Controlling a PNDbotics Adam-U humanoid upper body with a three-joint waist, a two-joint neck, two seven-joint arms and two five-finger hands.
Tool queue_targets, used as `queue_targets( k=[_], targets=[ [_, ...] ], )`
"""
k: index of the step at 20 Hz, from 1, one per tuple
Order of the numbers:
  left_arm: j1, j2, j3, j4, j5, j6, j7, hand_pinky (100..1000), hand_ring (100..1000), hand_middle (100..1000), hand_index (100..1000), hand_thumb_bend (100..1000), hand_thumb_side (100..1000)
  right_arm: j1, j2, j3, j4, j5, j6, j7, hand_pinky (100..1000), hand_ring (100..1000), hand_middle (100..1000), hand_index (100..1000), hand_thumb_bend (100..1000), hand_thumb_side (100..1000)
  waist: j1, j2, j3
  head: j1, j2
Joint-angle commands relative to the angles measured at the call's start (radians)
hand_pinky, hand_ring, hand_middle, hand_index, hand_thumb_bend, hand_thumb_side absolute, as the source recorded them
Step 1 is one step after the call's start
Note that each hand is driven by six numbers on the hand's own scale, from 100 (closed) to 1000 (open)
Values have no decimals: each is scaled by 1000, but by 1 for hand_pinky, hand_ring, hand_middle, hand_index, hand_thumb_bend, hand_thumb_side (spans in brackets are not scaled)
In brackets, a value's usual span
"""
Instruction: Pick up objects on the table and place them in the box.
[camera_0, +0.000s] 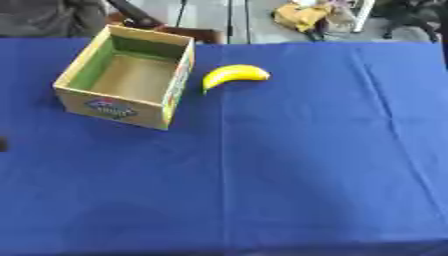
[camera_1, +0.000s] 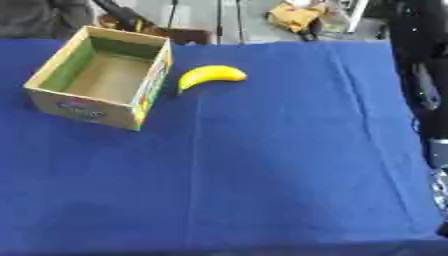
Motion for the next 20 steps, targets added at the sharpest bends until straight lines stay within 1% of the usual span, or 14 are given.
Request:
queue_targets(
  k=[1,6,10,13,20],
  targets=[
    [-11,25,-5,-11,1,-1,-3,588,563,513,594,362,890,-39,-48,8,80,-23,17,34,702,783,715,604,100,732,-3,-20,3,-17,5],
    [-10,26,-8,-5,0,-1,-4,587,562,513,593,365,890,-77,-52,38,226,-8,49,97,714,802,734,600,100,756,-11,-28,15,-37,10],
    [-10,26,-11,-2,-1,-2,-6,587,562,512,593,368,889,-95,-50,58,341,27,71,137,722,815,746,597,100,773,-15,-32,22,-48,14],
    [-10,26,-12,0,-1,-3,-7,587,562,512,593,369,889,-107,-47,73,421,68,74,167,725,821,750,593,100,780,-17,-34,27,-53,14],
    [-12,25,-18,2,-2,-3,-12,587,562,512,593,372,887,-128,-36,102,600,196,69,219,732,832,756,582,100,801,-20,-39,44,-66,14]
  ],
)
